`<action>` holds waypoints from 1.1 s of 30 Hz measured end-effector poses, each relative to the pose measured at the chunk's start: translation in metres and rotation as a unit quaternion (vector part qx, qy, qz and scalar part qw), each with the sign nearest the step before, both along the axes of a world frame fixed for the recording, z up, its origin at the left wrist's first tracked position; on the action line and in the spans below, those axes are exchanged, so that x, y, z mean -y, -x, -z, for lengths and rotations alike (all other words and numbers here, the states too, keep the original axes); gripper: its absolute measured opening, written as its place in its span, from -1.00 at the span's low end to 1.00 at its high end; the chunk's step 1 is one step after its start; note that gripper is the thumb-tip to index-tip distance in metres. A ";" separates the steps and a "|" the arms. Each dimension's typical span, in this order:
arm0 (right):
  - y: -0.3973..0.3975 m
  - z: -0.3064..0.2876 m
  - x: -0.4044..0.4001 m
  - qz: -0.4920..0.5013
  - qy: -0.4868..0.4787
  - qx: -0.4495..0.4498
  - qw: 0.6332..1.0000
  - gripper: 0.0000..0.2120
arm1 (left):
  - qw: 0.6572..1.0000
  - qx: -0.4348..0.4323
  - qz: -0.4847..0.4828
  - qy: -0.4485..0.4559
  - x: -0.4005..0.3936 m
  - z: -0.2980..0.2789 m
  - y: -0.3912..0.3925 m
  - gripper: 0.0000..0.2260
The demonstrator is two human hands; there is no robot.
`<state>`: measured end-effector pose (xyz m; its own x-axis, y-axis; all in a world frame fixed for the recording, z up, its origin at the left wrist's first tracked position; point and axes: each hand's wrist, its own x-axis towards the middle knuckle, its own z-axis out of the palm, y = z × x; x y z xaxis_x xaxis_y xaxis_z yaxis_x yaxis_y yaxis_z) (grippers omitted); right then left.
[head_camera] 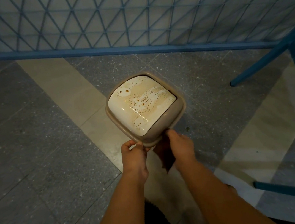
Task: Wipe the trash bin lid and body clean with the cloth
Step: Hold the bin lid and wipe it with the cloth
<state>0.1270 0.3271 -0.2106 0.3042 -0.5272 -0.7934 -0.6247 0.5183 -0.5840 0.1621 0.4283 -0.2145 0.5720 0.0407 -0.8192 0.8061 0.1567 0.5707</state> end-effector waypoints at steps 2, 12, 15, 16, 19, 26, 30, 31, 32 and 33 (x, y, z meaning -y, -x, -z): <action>-0.013 -0.003 0.026 0.006 0.029 -0.002 1.000 -0.69 | 1.000 0.014 0.014 -0.010 -0.003 0.001 -0.003 -0.84; -0.005 -0.001 0.029 -0.006 -0.012 0.000 1.000 -0.79 | 0.992 0.030 -0.118 -0.012 -0.020 0.011 -0.021 -0.69; 0.012 0.006 -0.008 0.028 -0.036 0.024 0.999 -0.86 | 0.992 0.008 -0.128 0.002 -0.012 0.014 -0.012 -0.71; 0.016 0.008 -0.019 0.025 -0.044 0.030 0.998 -0.87 | 0.992 0.004 -0.124 0.009 -0.007 0.012 -0.006 -0.72; 0.022 0.008 -0.040 0.002 -0.074 0.054 0.996 -0.89 | 0.992 -0.013 -0.120 0.033 0.008 0.007 0.010 -0.72; 0.018 0.009 -0.006 -0.031 0.003 0.067 0.997 -0.84 | 0.993 0.016 -0.113 0.021 0.021 0.000 0.009 -0.88; 0.005 0.004 0.025 -0.009 0.011 0.043 0.999 -0.83 | 0.995 0.030 -0.098 0.021 0.016 0.003 0.010 -0.79; 0.002 0.002 0.031 -0.017 0.010 0.038 0.999 -0.81 | 0.995 0.031 -0.090 0.018 0.014 0.004 0.010 -0.78; -0.002 0.000 0.034 -0.024 0.009 0.035 0.999 -0.79 | 0.996 0.031 -0.084 0.017 0.012 0.005 0.009 -0.78; -0.005 0.000 0.036 -0.028 0.011 0.034 0.999 -0.78 | 0.996 0.031 -0.079 0.017 0.010 0.005 0.007 -0.78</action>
<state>0.1317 0.2915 -0.2101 0.3866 -0.5244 -0.7586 -0.6115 0.4700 -0.6365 0.1550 0.4180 -0.2197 0.6102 0.1060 -0.7851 0.7336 0.2987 0.6105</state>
